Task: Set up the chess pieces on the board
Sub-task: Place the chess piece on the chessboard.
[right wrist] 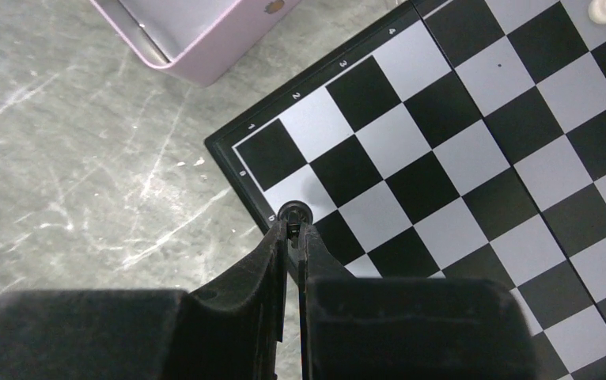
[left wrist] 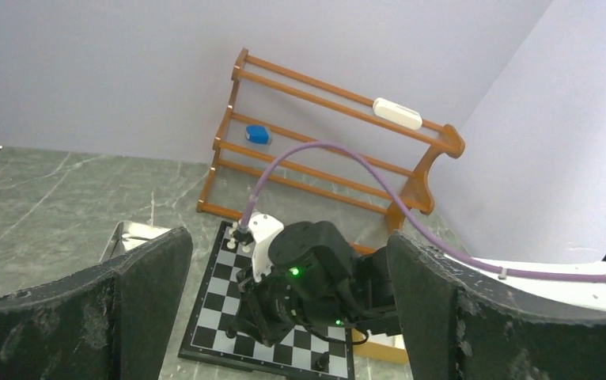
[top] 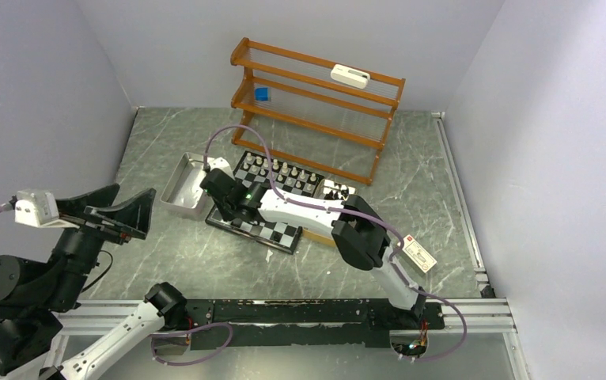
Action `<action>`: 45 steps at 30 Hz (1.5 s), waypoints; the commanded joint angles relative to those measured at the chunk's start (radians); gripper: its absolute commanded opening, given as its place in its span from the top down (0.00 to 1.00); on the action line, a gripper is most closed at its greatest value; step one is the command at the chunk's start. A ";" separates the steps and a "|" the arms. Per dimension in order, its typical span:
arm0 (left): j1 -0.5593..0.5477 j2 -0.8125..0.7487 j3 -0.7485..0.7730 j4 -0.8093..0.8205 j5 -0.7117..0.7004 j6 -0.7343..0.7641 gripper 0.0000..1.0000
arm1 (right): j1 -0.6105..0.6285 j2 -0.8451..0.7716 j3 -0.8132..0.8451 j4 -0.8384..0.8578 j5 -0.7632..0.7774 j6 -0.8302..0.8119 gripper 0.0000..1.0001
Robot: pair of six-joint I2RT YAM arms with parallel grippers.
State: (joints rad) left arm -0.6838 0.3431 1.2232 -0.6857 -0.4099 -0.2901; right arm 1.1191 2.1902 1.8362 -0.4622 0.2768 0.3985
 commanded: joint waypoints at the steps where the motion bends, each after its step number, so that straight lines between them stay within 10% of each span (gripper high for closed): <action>1: -0.003 -0.008 0.038 -0.034 -0.035 0.002 0.03 | 0.005 0.048 0.065 -0.051 0.023 -0.011 0.96; 26: -0.002 -0.043 0.014 -0.025 -0.059 0.014 0.03 | 0.023 0.155 0.168 -0.126 0.036 0.016 0.93; 45: -0.003 -0.064 -0.019 -0.016 -0.057 0.011 0.03 | 0.025 0.163 0.245 -0.160 0.065 0.006 0.64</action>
State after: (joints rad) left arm -0.6838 0.2920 1.2179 -0.7040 -0.4530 -0.2890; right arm 1.1393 2.3425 2.0396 -0.6128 0.3290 0.4095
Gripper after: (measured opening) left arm 0.971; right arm 0.355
